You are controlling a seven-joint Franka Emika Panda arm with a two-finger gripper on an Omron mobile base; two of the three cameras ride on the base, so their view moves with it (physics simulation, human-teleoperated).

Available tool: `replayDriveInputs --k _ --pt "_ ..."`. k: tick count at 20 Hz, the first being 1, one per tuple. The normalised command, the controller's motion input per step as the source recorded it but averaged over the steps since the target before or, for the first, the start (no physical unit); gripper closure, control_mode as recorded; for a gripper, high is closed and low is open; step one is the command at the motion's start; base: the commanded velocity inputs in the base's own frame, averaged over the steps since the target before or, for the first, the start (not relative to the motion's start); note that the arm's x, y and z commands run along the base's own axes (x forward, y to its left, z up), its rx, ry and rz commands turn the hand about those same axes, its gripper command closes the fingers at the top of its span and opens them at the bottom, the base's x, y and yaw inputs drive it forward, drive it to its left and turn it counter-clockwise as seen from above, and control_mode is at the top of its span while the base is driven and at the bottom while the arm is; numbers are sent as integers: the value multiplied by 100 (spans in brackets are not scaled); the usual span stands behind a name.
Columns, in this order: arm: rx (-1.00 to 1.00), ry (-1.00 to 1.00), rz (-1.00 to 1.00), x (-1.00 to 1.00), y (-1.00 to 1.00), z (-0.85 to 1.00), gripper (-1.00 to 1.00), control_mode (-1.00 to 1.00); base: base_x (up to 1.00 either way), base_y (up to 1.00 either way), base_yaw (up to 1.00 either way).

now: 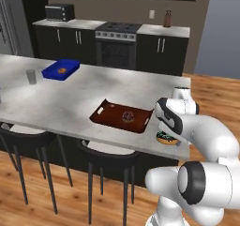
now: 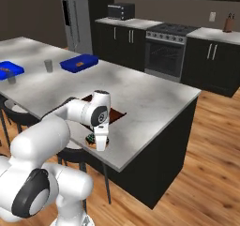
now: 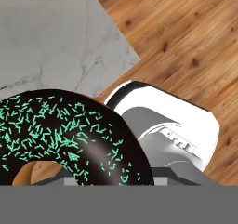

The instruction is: Take the cake and donut from the fridge and place them on the empty tray on the dining counter.

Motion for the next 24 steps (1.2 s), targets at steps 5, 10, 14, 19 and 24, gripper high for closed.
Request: replayDriveInputs --k 5,10,14,19,24 --pt "0 0 0 0 0 0 100 100 19 -34 6" --pt "0 0 0 0 0 0 100 100 24 -32 6" --pt "0 0 0 0 0 0 100 100 29 -33 6" --pt "0 0 0 0 0 0 100 100 10 -26 4" --pt "6 -19 6 2 -2 0 100 -100 1 -4 1"
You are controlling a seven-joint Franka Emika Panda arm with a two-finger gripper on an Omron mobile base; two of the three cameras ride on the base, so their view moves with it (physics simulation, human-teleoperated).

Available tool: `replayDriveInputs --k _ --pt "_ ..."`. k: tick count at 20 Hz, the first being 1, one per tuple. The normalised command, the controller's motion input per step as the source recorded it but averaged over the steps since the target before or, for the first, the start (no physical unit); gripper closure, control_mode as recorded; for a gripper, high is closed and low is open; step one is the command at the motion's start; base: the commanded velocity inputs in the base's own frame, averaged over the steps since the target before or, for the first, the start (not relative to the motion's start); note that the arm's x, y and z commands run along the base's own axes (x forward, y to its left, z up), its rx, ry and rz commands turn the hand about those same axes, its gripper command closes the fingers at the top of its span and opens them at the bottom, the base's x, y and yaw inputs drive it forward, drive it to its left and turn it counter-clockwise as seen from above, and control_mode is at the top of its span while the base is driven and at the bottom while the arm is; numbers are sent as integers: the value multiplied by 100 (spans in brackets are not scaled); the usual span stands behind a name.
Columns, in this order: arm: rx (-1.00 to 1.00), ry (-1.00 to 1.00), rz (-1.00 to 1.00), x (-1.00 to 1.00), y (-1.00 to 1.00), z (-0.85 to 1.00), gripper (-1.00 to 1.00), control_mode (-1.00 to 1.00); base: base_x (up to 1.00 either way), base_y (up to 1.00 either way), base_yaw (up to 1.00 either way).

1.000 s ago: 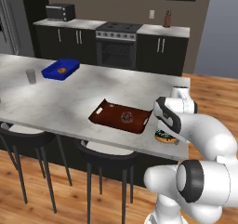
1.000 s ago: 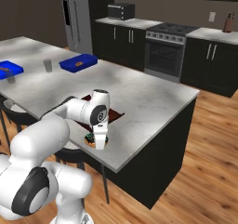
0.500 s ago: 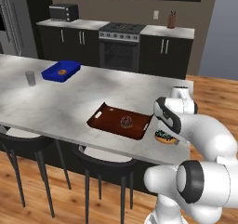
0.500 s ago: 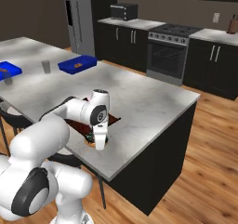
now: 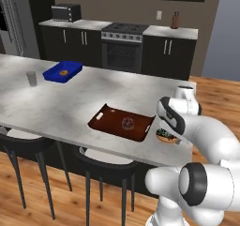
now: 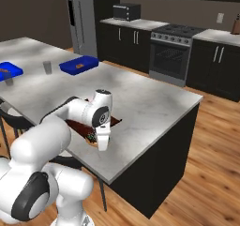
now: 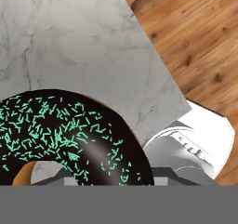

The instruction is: Take the cake and donut from the fridge and place them on the empty tray on the dining counter.

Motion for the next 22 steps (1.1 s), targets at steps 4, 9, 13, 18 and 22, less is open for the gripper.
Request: replayDriveInputs --k 4,9,13,18,22 --pt "5 -31 9 30 1 1 100 -100 0 0 0" --pt "1 -25 1 50 19 12 100 -100 0 0 0" --pt "0 -12 0 69 17 19 100 -100 0 0 0" --pt "1 -3 0 67 6 10 100 -100 0 0 0" --pt "1 -8 0 48 3 15 100 -100 0 0 0"
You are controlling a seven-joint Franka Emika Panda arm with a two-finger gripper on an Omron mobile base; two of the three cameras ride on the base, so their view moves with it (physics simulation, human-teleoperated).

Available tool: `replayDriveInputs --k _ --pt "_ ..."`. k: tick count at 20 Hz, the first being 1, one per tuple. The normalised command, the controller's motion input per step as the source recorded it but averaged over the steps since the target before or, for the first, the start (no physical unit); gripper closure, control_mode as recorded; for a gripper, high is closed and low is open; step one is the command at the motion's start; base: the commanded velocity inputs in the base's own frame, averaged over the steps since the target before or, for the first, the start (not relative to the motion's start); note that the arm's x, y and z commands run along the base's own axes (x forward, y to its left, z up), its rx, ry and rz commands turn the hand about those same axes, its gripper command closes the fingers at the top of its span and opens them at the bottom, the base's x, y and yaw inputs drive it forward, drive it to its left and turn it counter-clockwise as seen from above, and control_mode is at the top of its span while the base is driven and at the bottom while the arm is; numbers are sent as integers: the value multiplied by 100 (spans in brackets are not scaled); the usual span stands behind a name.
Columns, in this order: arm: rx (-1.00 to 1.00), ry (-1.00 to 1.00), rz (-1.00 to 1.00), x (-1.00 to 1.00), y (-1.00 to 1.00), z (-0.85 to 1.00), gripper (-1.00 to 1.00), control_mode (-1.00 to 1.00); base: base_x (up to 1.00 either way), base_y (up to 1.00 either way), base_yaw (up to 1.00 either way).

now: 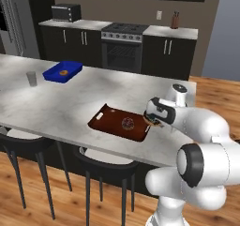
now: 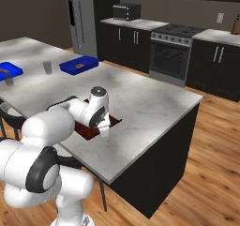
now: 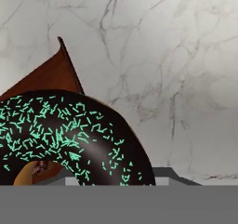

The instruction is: Take the cake and donut from the fridge and place them on the empty tray on the dining counter.

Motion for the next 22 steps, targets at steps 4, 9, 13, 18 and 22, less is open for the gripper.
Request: replayDriveInputs --k 4,9,13,18,22 --pt "0 -4 -1 15 37 23 100 -100 0 0 0" --pt "0 -1 0 14 50 0 100 -100 0 0 0" --pt "0 0 0 35 42 0 100 -100 0 0 0" --pt "-3 2 -1 25 57 0 100 -100 0 0 0" --pt "-10 3 -7 18 65 0 100 -100 0 0 0"
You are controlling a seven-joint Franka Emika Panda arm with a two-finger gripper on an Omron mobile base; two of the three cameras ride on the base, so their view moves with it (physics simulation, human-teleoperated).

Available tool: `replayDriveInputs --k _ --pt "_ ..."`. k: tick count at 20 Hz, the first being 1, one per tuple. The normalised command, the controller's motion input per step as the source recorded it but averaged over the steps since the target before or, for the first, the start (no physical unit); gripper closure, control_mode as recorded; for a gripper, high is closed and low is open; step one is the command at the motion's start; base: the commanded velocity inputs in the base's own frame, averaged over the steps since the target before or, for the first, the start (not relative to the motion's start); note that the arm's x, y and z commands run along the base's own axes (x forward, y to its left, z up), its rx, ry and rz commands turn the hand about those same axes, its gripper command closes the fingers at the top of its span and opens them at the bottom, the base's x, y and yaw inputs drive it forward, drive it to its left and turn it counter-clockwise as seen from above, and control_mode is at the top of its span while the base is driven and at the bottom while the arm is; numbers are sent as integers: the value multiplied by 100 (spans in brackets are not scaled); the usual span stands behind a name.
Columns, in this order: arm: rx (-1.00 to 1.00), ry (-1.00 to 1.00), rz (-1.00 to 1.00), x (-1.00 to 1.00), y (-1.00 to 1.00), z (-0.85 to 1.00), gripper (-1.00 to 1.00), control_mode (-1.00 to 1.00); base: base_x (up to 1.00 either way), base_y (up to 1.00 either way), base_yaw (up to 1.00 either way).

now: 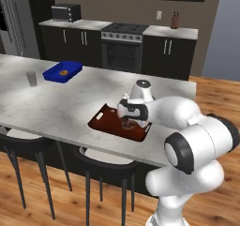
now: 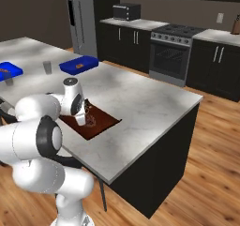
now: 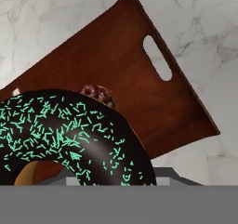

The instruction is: Take the cake and donut from the fridge and place them on the empty tray on the dining counter.

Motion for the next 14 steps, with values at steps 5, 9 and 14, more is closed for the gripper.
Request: replayDriveInputs --k 5,9,14 --pt "-10 10 -11 30 42 -3 100 -100 0 0 0" --pt "-4 6 -8 39 20 -7 100 -100 0 0 0" --pt "0 10 -3 24 10 -6 100 -100 0 0 0"
